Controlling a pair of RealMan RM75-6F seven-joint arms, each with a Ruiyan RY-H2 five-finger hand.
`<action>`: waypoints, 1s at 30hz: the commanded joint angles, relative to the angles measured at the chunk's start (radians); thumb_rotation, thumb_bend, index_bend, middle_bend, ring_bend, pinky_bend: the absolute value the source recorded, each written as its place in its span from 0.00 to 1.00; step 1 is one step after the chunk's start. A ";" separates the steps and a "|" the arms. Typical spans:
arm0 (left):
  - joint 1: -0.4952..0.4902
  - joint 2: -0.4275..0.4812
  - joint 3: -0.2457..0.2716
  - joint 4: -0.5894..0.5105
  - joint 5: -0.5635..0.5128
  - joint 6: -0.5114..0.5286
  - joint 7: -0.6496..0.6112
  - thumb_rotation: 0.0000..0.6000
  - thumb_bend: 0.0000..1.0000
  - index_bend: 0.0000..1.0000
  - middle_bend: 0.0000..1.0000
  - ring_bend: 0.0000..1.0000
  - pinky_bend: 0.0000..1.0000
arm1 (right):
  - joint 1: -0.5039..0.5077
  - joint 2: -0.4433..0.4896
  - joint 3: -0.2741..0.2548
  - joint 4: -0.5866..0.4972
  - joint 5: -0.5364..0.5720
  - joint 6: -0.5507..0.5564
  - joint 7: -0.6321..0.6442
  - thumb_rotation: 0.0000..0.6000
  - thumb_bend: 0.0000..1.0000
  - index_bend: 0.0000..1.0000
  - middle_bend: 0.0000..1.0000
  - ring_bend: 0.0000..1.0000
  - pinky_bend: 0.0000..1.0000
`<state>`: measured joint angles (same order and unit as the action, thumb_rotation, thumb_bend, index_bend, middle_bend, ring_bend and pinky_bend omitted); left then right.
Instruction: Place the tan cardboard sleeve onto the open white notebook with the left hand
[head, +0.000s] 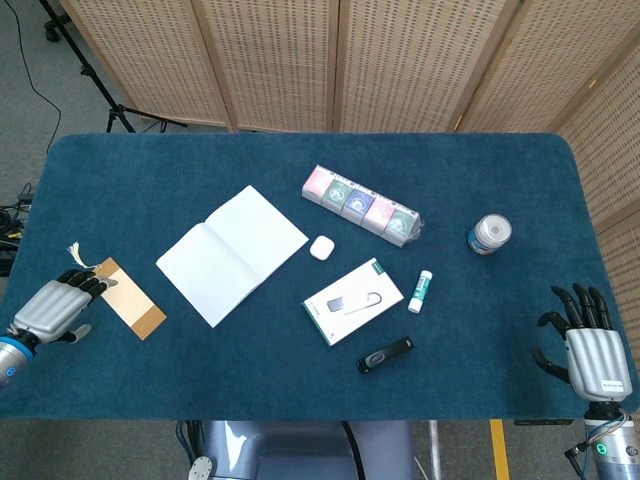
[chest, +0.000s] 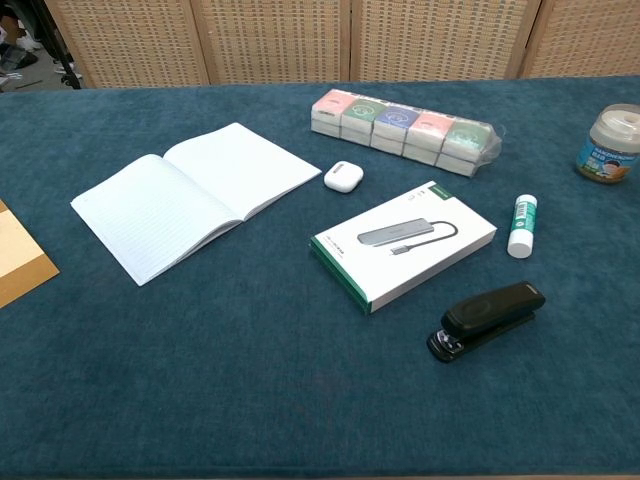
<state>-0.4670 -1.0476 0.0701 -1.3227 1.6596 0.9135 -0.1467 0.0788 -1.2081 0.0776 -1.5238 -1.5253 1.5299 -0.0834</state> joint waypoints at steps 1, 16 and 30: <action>-0.010 -0.018 0.017 0.024 0.019 0.008 -0.021 1.00 0.30 0.16 0.23 0.14 0.15 | 0.001 -0.004 0.001 0.007 -0.002 0.003 0.004 1.00 0.26 0.45 0.16 0.00 0.00; -0.078 -0.134 0.084 0.258 0.146 0.043 -0.130 1.00 0.31 0.15 0.22 0.13 0.15 | 0.000 -0.020 0.006 0.027 0.003 0.006 0.001 1.00 0.26 0.45 0.17 0.00 0.00; -0.092 -0.199 0.119 0.367 0.150 0.088 -0.161 1.00 0.16 0.15 0.22 0.13 0.15 | -0.001 -0.035 0.014 0.048 0.003 0.022 0.008 1.00 0.26 0.45 0.17 0.00 0.00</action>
<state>-0.5587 -1.2461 0.1884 -0.9566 1.8110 1.0014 -0.3067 0.0782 -1.2420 0.0913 -1.4768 -1.5223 1.5514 -0.0758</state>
